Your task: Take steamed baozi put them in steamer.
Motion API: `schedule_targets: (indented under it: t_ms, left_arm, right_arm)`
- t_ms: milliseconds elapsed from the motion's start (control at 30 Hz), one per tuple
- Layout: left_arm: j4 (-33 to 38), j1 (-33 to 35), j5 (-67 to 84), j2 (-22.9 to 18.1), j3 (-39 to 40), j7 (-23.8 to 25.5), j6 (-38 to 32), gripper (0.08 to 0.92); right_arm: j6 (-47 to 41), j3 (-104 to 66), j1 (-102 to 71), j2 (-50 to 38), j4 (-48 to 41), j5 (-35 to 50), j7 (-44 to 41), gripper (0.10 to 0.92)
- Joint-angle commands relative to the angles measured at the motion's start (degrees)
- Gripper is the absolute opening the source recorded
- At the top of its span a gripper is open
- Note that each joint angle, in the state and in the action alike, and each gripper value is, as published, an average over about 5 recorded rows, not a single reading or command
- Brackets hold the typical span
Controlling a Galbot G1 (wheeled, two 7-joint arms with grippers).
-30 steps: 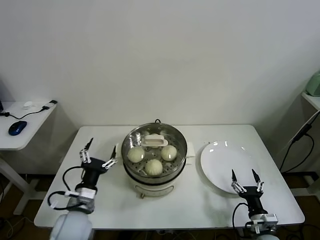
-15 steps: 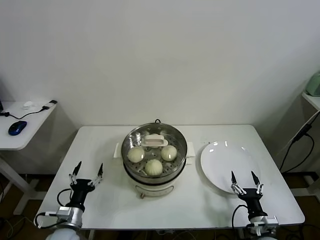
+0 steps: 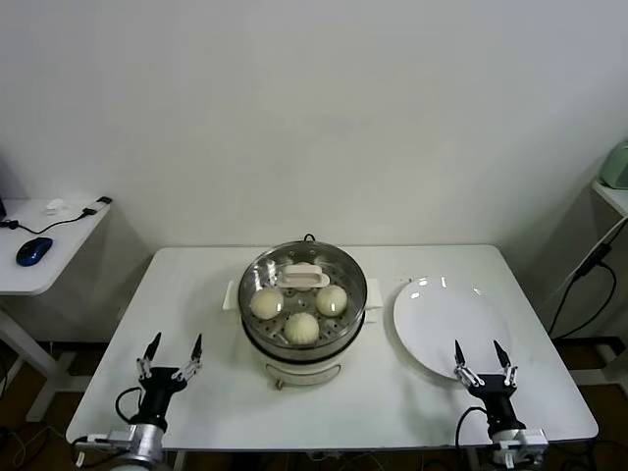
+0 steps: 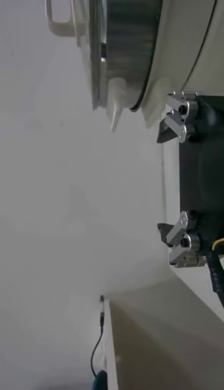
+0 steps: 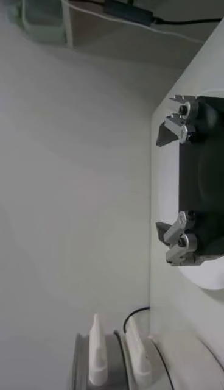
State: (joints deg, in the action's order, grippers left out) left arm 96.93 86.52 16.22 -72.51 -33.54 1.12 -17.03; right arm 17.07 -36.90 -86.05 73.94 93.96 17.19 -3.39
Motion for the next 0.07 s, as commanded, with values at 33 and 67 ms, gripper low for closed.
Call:
schedule_targets:
  t_ms: [33, 67]
  left_arm:
    - [-1.3, 0.4, 1.8, 0.2, 0.2, 0.4, -1.7, 0.823]
    - [-1.3, 0.4, 1.8, 0.2, 0.2, 0.4, -1.7, 0.823]
  right_arm:
    - [0.2, -0.1, -0.2, 0.0, 0.1, 0.3, 0.0, 0.823]
    - [0.2, -0.1, -0.2, 0.0, 0.1, 0.3, 0.0, 0.823]
